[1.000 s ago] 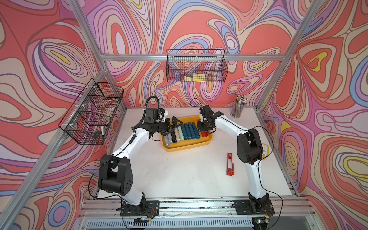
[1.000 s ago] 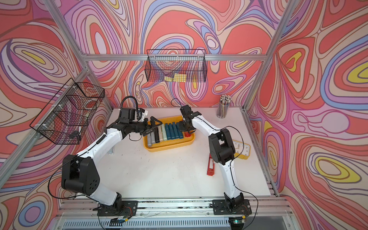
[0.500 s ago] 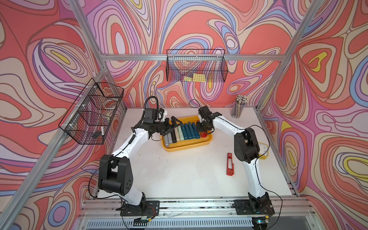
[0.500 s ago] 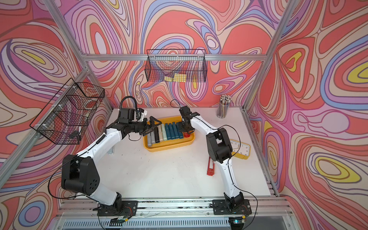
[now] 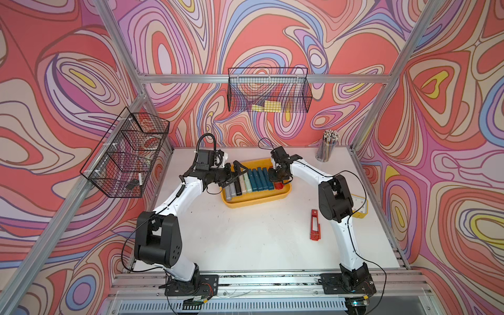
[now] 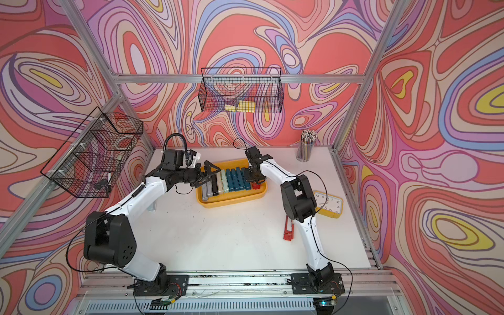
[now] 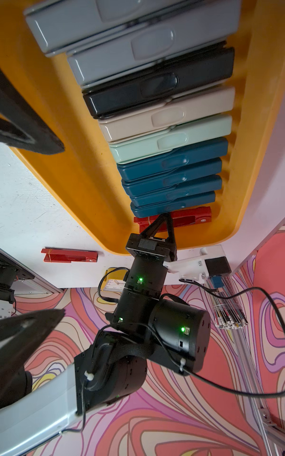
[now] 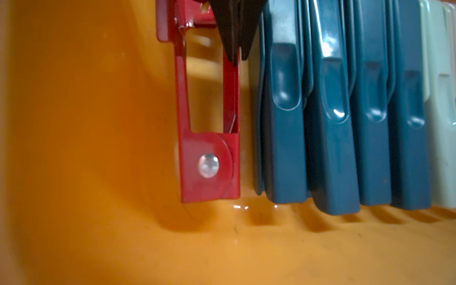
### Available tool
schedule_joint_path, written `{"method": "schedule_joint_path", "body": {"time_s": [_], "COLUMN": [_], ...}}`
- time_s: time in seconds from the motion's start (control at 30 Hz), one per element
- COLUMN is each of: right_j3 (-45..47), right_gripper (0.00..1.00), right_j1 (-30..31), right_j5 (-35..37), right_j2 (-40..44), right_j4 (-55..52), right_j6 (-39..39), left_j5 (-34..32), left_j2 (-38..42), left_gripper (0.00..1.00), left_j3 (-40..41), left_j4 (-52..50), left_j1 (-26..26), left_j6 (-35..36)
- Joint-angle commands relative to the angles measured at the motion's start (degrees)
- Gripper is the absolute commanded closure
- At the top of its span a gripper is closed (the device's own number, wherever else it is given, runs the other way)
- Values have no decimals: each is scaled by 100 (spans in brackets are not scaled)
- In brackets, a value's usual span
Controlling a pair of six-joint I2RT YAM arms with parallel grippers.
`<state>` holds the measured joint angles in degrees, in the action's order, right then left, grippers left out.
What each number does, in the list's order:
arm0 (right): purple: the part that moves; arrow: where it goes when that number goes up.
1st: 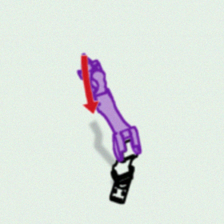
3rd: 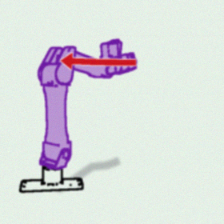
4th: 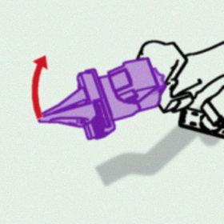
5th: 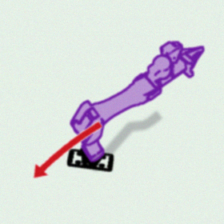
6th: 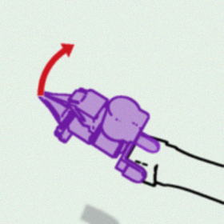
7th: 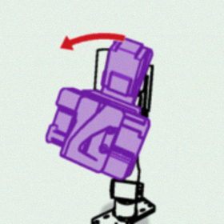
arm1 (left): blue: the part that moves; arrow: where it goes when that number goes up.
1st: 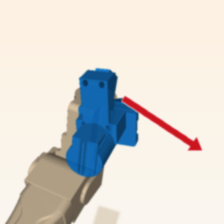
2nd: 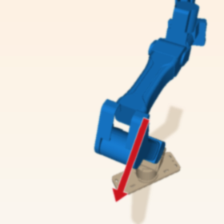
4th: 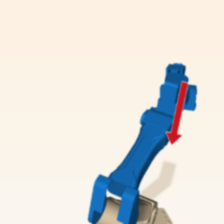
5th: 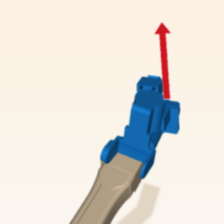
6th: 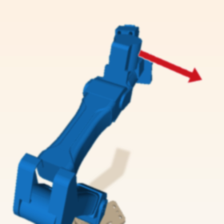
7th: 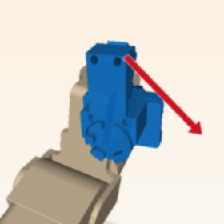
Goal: Put the pruning pliers into the storage box
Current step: Place the pruning pliers in the storage box.
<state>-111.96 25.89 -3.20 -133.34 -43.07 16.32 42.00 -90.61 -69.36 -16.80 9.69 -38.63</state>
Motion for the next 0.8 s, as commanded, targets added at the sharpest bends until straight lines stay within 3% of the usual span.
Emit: {"method": "schedule_joint_path", "body": {"time_s": [0.0, 0.77], "right_j3": [-216, -546], "right_gripper": [100, 100], "right_j1": [-34, -39], "right_j5": [87, 219], "right_j2": [-128, -447], "right_j4": [59, -253], "right_j6": [-50, -6], "left_j5": [63, 107], "left_j2": [144, 254], "left_gripper": [1, 1], "left_j3": [103, 155], "left_j4": [132, 96], "left_j1": [-55, -73], "left_j6": [-13, -23]}}
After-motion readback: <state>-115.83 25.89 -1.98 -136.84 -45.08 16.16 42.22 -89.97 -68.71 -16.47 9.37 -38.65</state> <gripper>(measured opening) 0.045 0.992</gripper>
